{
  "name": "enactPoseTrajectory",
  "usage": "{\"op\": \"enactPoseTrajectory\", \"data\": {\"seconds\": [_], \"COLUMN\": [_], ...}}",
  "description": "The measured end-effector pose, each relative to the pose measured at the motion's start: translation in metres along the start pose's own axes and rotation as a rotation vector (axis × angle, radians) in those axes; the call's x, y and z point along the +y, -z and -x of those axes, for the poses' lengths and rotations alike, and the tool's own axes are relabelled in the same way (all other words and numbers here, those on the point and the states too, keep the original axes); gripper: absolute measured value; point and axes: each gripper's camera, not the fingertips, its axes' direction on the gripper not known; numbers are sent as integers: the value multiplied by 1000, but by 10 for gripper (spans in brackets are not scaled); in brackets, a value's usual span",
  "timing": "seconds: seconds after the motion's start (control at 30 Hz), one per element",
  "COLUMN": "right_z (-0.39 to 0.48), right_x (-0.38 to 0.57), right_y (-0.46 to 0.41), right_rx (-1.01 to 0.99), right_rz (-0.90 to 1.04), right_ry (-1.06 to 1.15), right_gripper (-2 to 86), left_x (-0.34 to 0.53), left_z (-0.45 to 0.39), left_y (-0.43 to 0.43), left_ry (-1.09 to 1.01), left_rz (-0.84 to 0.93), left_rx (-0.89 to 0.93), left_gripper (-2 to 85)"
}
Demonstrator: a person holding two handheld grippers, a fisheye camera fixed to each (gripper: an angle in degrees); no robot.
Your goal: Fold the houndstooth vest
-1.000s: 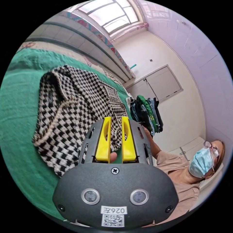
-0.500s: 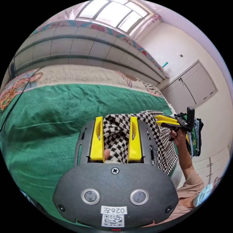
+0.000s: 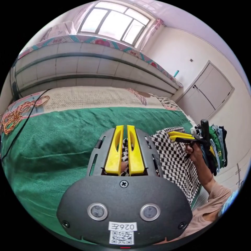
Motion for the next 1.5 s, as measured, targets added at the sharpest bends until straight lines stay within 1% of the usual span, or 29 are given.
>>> {"op": "enactPoseTrajectory", "data": {"seconds": [0.03, 0.1, 0.2, 0.27, 0.3, 0.37, 0.43, 0.5, 0.53, 0.57, 0.63, 0.7, 0.77, 0.8, 0.83, 0.87, 0.9, 0.93, 0.97, 1.07, 1.1, 1.13, 1.17, 1.23, 1.27, 1.33, 1.4, 1.47, 1.5], "right_z": [6, 15, 28, 35, 36, 34, 29, 27, 25, 24, 22, 27, 40, 51, 63, 67, 73, 79, 82, 110, 122, 132, 136, 144, 145, 152, 162, 172, 180], "right_x": [6, 13, 18, 18, 17, 19, 31, 42, 48, 50, 57, 70, 90, 101, 109, 110, 109, 111, 113, 148, 173, 204, 222, 302, 323, 403, 467, 534, 576], "right_y": [12, 26, 36, 36, 32, 20, 23, 32, 35, 36, 43, 62, 84, 92, 86, 78, 67, 78, 87, 174, 217, 261, 285, 375, 395, 460, 495, 520, 531], "right_rx": [11, 17, 12, 38, 55, 53, 41, 40, 36, 33, 15, 22, 60, 102, 177, 214, 255, 269, 270, 293, 316, 334, 339, 306, 285, 189, 164, 170, 174], "right_rz": [-26, -54, -62, -54, -32, 20, 6, -19, -22, -15, 8, -18, -77, -101, -83, -41, 46, 52, 58, -64, -128, -213, -263, -471, -513, -633, -723, -877, -989], "right_ry": [7, 18, 46, 63, 68, 61, 40, 34, 29, 26, 15, 19, 51, 91, 136, 148, 156, 160, 157, 185, 207, 222, 224, 224, 223, 277, 305, 301, 323], "right_gripper": [70, 71, 74, 74, 71, 65, 62, 63, 65, 66, 64, 51, 40, 28, 20, 17, 10, -1, -3, -8, -8, -9, -9, -10, -10, -10, -10, -10, -10], "left_x": [-3, -12, -35, -45, -51, -62, -70, -73, -76, -78, -81, -77, -62, -48, -35, -31, -33, -38, -39, -29, -22, -10, -4, 29, 39, 83, 117, 146, 162], "left_z": [-3, -6, -9, -17, -25, -41, -82, -108, -113, -112, -96, -96, -114, -127, -132, -130, -121, -110, -106, -110, -113, -115, -116, -111, -108, -96, -91, -90, -90], "left_y": [0, -4, -22, -21, -10, 9, 58, 78, 80, 80, 95, 125, 167, 190, 198, 196, 184, 178, 184, 280, 327, 375, 400, 495, 518, 599, 647, 685, 706], "left_ry": [-28, -54, -88, -94, -104, -158, -295, -392, -411, -401, -254, -224, -303, -394, -486, -489, -461, -438, -431, -412, -406, -405, -406, -415, -415, -368, -330, -319, -331], "left_rz": [22, 69, 237, 280, 288, 308, 182, 136, 147, 158, 145, 113, 26, -16, -9, 9, 135, 271, 302, 157, 85, 9, -30, -203, -255, -476, -623, -711, -748], "left_rx": [-19, -30, 117, 92, -16, -40, -171, -280, -338, -371, -678, -776, -658, -532, -466, -477, -559, -627, -635, -531, -454, -343, -272, 43, 115, 292, 359, 452, 534], "left_gripper": [121, 167, 160, 91, 51, 31, 20, 17, 10, 5, -6, -8, -9, -10, -10, -10, -10, -10, -10, -10, -10, -9, -9, -8, -8, -9, -9, -10, -9]}}
